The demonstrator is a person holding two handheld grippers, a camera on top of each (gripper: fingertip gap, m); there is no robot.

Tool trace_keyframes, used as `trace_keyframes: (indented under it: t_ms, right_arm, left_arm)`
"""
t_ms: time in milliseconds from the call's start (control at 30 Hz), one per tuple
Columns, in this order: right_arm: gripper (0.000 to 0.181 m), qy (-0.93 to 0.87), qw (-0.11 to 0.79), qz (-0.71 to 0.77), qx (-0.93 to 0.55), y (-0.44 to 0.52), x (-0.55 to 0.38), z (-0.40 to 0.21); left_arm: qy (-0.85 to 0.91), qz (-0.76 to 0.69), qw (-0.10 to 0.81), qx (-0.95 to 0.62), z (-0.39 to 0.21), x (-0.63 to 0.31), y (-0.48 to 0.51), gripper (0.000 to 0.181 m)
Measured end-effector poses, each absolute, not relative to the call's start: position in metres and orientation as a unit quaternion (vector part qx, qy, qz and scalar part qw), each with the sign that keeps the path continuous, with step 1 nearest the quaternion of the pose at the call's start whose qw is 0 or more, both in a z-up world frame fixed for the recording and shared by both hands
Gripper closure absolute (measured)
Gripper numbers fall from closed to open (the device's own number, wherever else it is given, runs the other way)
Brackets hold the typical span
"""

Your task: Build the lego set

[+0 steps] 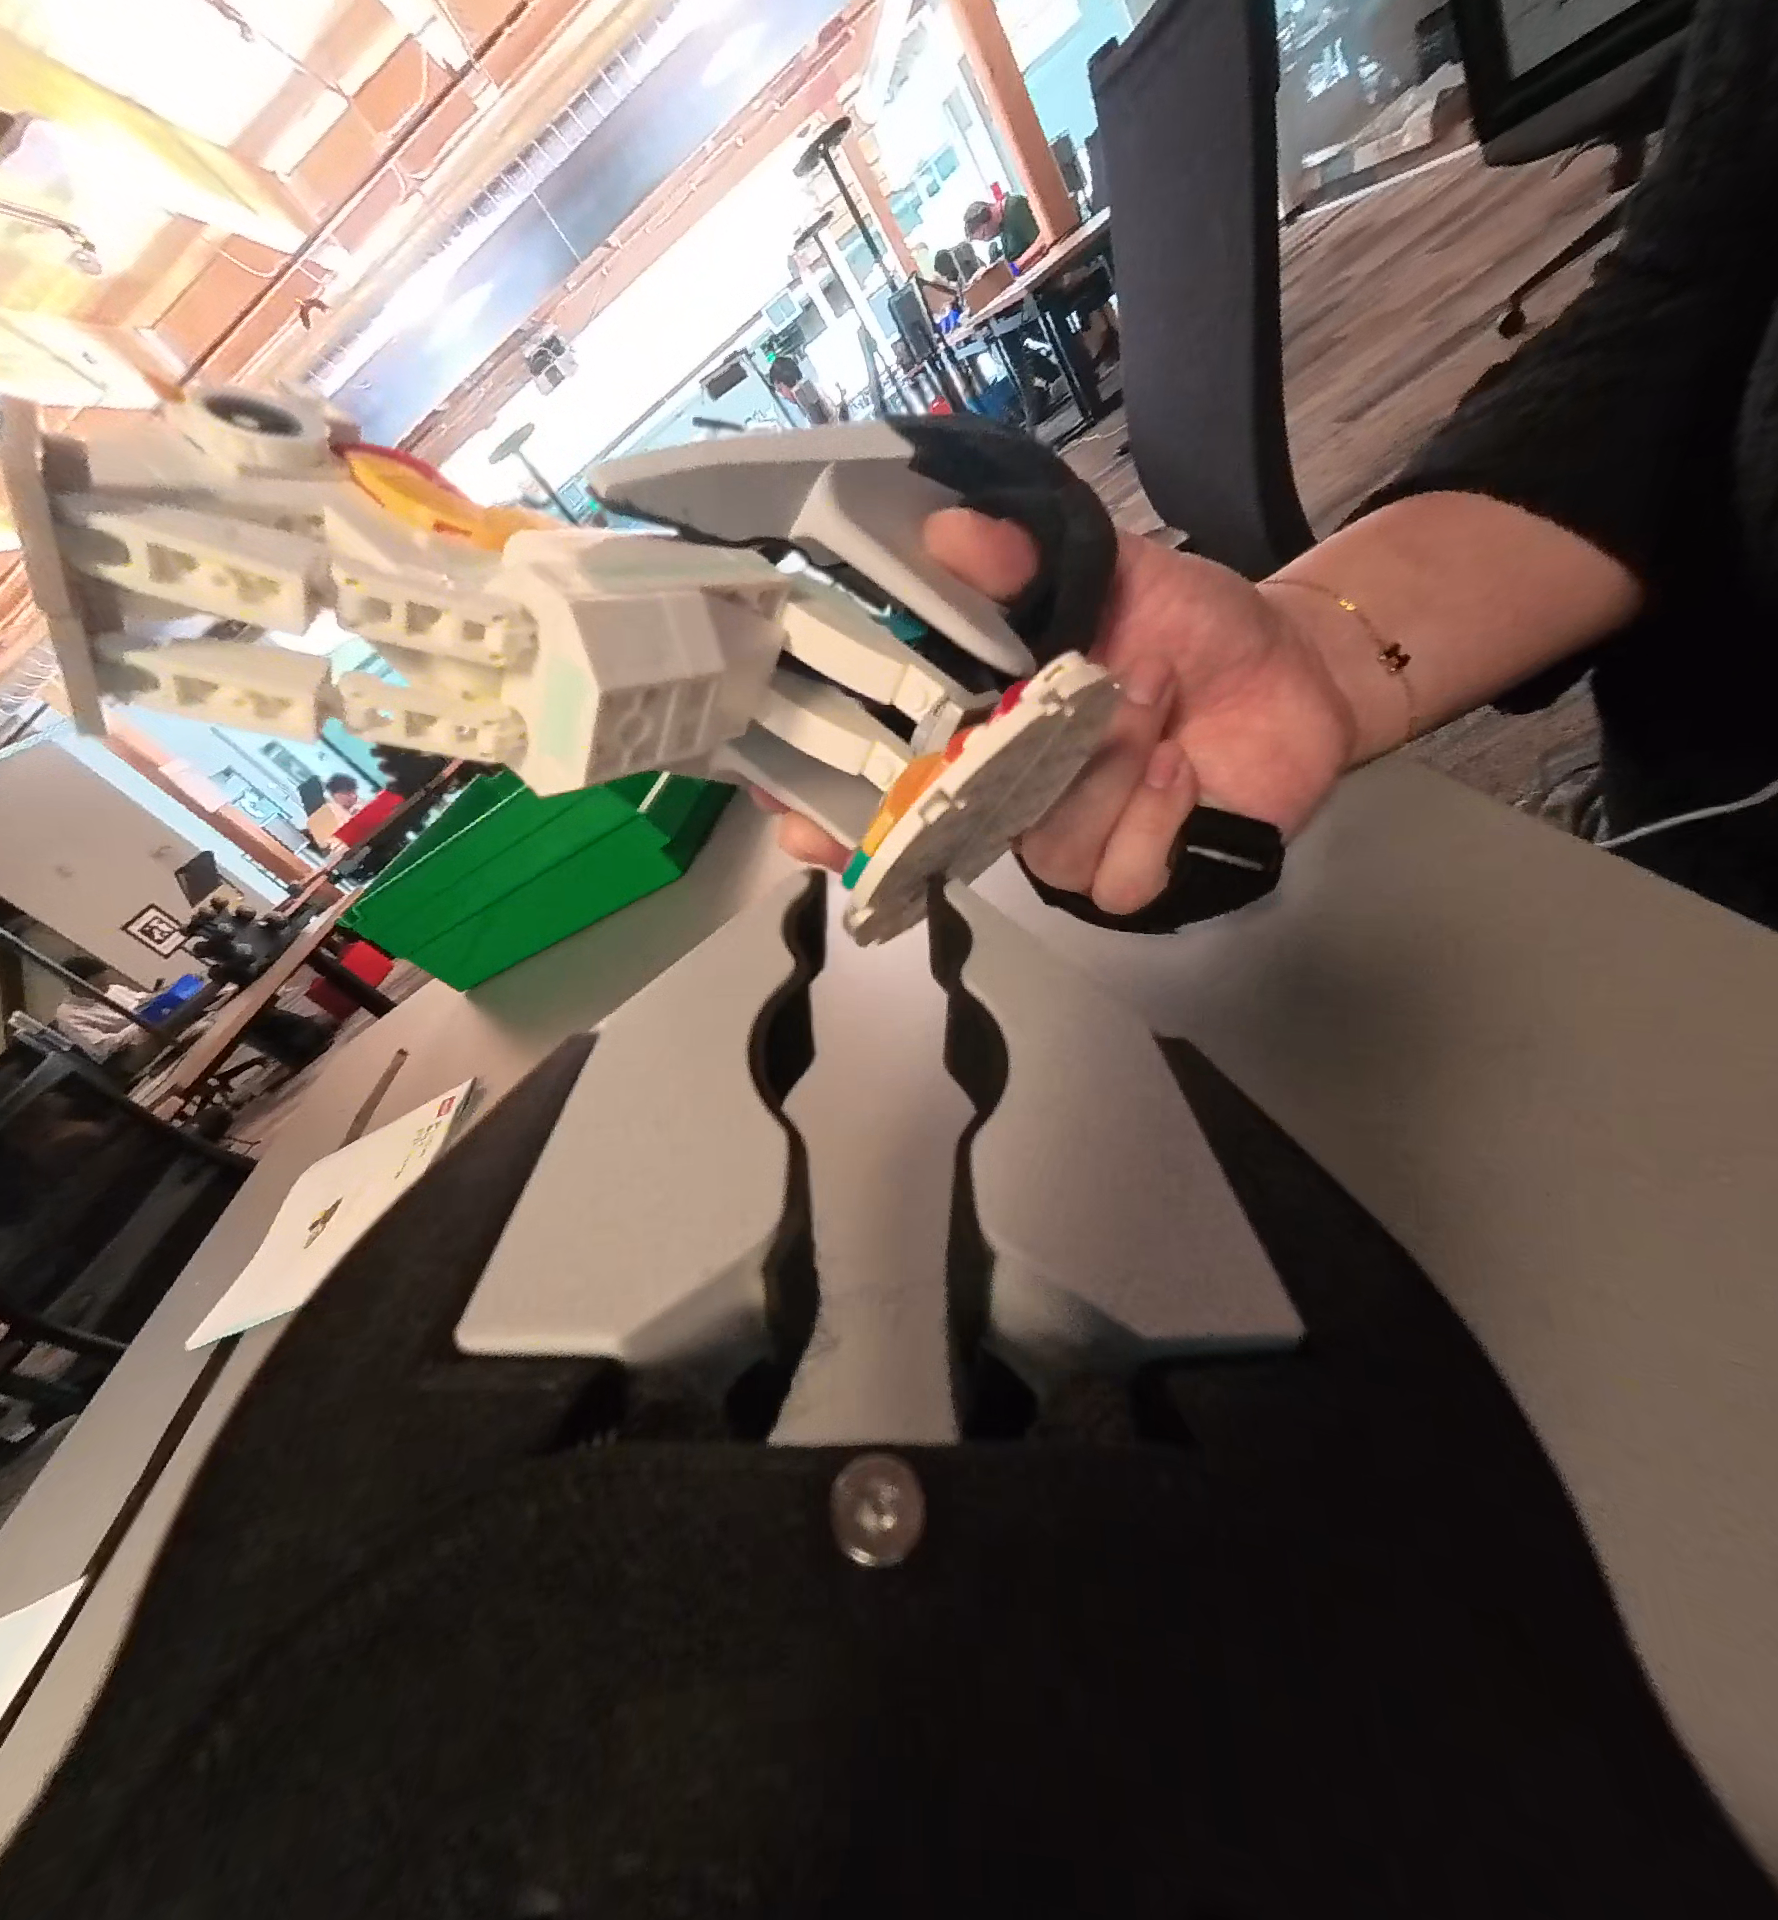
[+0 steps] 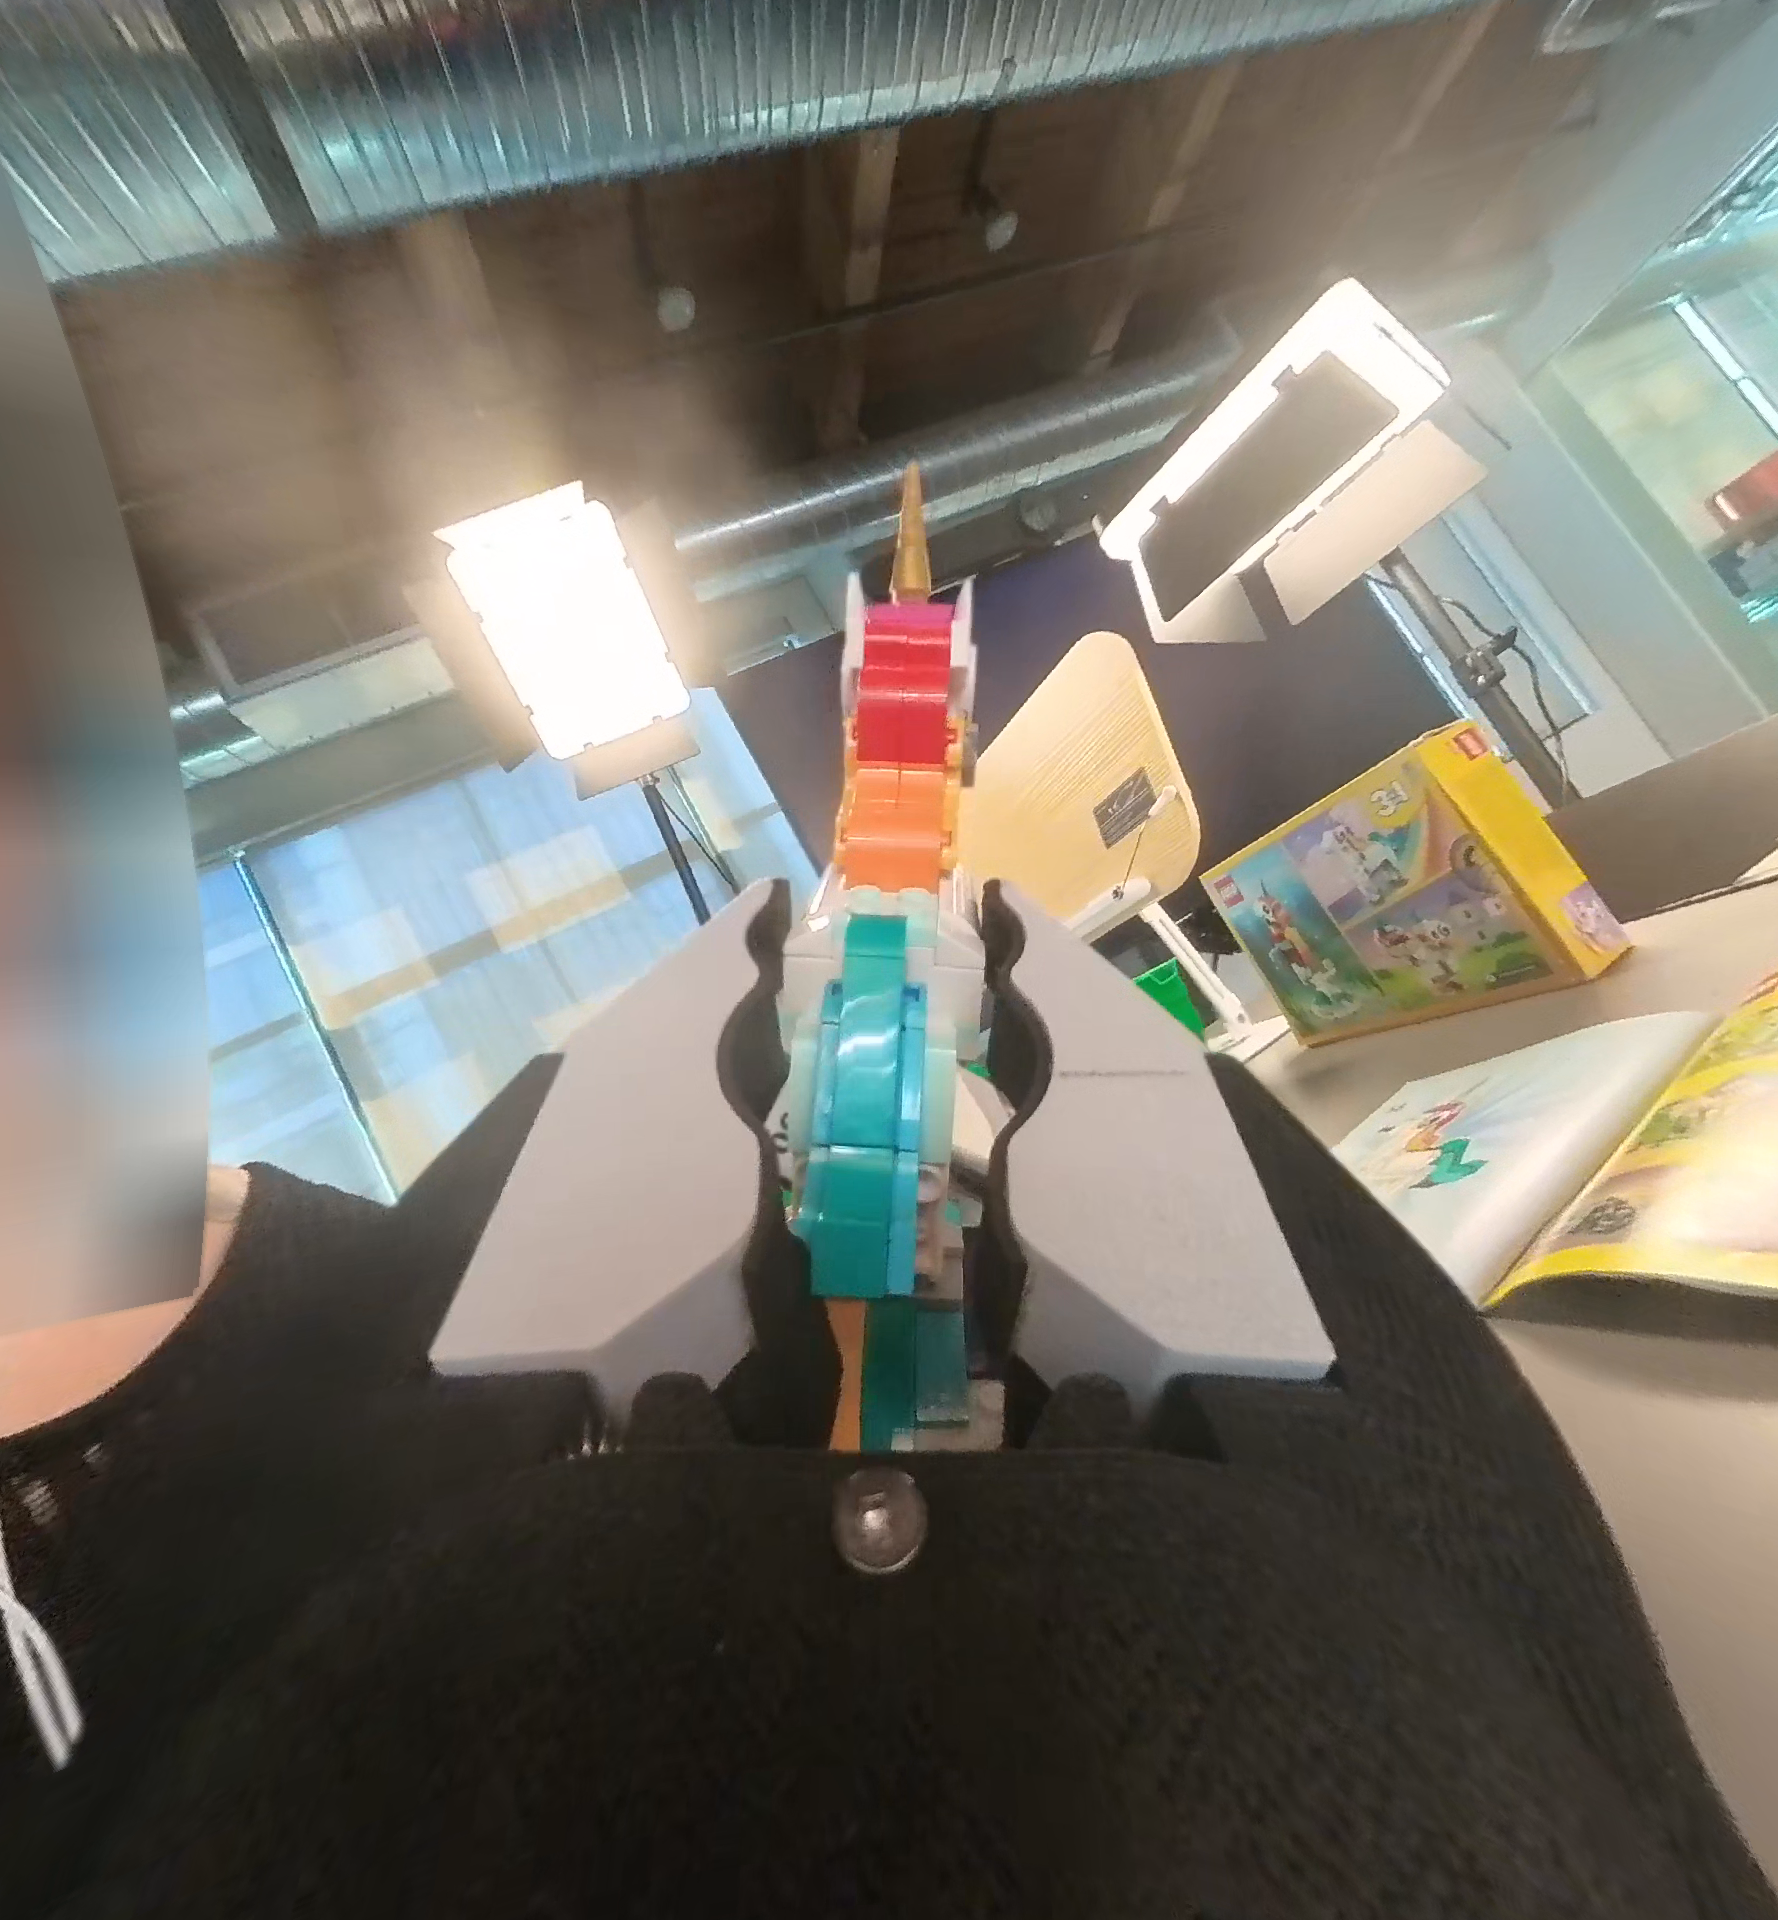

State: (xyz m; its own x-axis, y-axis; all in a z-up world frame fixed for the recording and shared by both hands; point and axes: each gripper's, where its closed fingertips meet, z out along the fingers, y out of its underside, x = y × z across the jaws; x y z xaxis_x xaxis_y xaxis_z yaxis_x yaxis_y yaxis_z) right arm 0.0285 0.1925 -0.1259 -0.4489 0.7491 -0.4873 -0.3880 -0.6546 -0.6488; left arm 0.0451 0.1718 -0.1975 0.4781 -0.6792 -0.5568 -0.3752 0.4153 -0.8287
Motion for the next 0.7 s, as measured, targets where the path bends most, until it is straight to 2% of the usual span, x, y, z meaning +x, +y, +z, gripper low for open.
trace_keyframes:
  t_ms: [333, 700]
  right_arm:
    - [0.146, -0.282, 0.437, 0.775, -0.359, 0.177, 0.033, -0.117]
    - [0.146, -0.304, 0.47, 0.745, -0.363, 0.174, 0.031, -0.118]
  left_arm:
    - [0.495, -0.152, 0.667, -0.536, -0.195, 0.048, 0.167, 0.168]
    - [0.47, -0.185, 0.656, -0.561, -0.196, 0.049, 0.169, 0.168]
